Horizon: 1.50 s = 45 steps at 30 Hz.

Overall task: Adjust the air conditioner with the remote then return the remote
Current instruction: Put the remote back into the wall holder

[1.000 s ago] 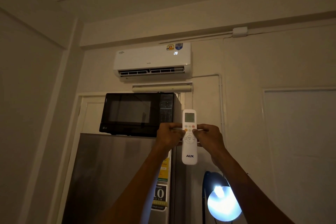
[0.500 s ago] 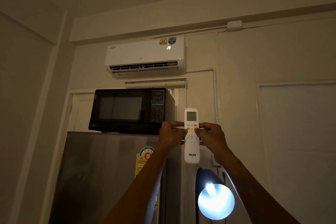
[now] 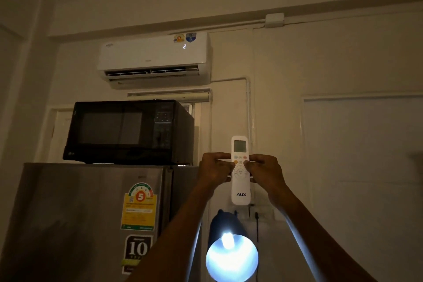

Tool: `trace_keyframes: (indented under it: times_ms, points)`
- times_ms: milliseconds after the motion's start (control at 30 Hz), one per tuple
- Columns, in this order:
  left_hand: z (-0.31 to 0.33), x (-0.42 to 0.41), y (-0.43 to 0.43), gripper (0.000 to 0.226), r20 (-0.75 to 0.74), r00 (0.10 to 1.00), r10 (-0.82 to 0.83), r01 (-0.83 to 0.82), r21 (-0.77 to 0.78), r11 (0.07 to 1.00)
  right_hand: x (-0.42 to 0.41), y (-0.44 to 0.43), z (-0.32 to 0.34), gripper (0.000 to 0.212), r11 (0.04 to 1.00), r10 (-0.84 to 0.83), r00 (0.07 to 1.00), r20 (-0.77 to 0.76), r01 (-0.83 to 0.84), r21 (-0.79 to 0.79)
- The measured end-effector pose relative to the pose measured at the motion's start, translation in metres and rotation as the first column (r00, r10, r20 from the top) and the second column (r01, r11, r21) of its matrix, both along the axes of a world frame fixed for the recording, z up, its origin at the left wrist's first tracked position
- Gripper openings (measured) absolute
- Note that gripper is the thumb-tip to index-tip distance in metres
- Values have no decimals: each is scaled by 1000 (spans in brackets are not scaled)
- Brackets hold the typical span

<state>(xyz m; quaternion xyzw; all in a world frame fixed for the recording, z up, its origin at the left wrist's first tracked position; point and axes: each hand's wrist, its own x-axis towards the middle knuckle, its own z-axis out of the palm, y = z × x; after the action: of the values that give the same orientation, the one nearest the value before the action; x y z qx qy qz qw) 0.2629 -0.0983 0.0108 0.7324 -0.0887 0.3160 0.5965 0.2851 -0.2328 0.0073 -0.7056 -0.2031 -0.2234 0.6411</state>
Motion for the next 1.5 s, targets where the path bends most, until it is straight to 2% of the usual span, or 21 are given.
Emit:
trace_keyframes:
  times_ms: [567, 867, 1267, 1500]
  points:
    - [-9, 155, -131, 41, -1, 994, -113, 112, -107, 988, 152, -131, -4, 25, 994, -90, 996, -20, 88, -60]
    - [-31, 221, -171, 42, -37, 991, -126, 119, -151, 981, 221, -169, -23, 29, 990, -99, 994, -37, 95, -104]
    - [-81, 358, -178, 42, -93, 987, -133, 117, -156, 981, 354, -174, -75, 28, 987, -122, 989, -83, 112, -119]
    - [-78, 459, -157, 39, -92, 990, -111, 105, -67, 992, 462, -156, -76, 28, 987, -119, 989, -93, 107, -118]
